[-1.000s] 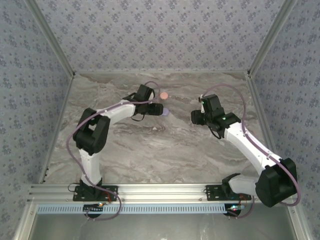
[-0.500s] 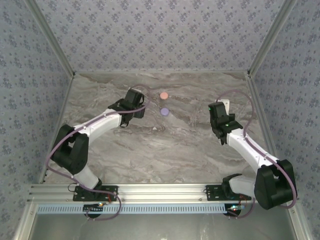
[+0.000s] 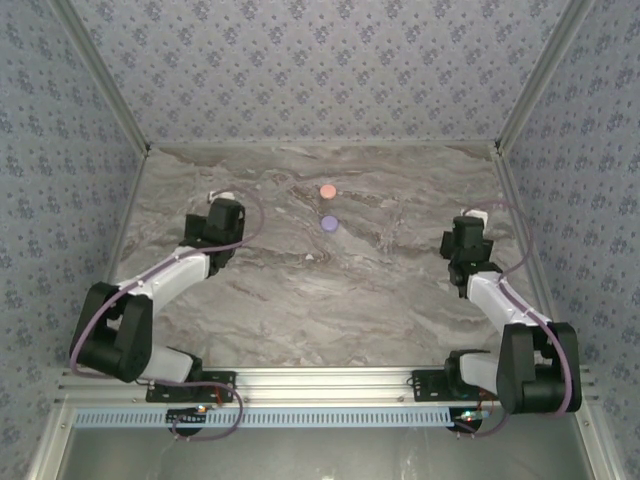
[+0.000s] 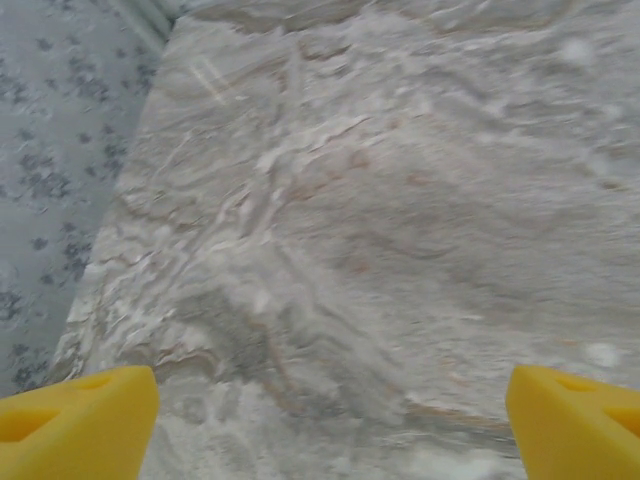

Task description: Insert wireless bluetooth earbuds into charging case

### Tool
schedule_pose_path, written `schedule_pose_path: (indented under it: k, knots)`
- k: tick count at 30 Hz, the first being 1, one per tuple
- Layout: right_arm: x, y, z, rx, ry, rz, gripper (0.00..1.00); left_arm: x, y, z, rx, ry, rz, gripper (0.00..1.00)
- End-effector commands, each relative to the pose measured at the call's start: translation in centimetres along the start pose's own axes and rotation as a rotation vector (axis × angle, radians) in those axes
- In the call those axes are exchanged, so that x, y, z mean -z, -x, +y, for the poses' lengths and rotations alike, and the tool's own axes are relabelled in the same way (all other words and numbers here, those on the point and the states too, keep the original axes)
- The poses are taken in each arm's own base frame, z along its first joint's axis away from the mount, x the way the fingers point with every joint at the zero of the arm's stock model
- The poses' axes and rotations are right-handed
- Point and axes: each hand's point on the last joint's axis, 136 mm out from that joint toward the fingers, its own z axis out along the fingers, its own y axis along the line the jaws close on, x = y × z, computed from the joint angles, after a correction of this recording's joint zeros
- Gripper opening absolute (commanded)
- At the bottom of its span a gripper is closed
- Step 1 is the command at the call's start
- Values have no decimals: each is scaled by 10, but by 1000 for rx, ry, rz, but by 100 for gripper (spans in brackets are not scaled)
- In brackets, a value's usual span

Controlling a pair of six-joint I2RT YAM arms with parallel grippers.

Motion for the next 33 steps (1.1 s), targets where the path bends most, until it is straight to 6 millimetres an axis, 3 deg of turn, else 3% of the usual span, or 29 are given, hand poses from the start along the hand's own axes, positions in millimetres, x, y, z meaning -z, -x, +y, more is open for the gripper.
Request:
schedule_pose_path:
  k: [1, 9, 16, 22, 28, 33]
  knots:
    - [0, 12, 11, -48, 108, -111, 70, -5, 9, 14, 57, -16, -98, 92]
    - [3, 16, 27, -27, 245, -218, 76, -24, -17, 26, 201, -190, -164, 99]
    - [3, 18, 42, 0, 344, -292, 77, -21, -10, 19, 245, -335, -309, 99]
    - [-8, 23, 45, -4, 349, -311, 77, -27, -15, 17, 250, -353, -337, 99]
    - [-19, 14, 49, 8, 348, -307, 78, -37, -25, 12, 256, -356, -339, 99]
    - [-33, 7, 70, 107, 339, -259, 83, -50, -27, 18, 267, -307, -260, 99]
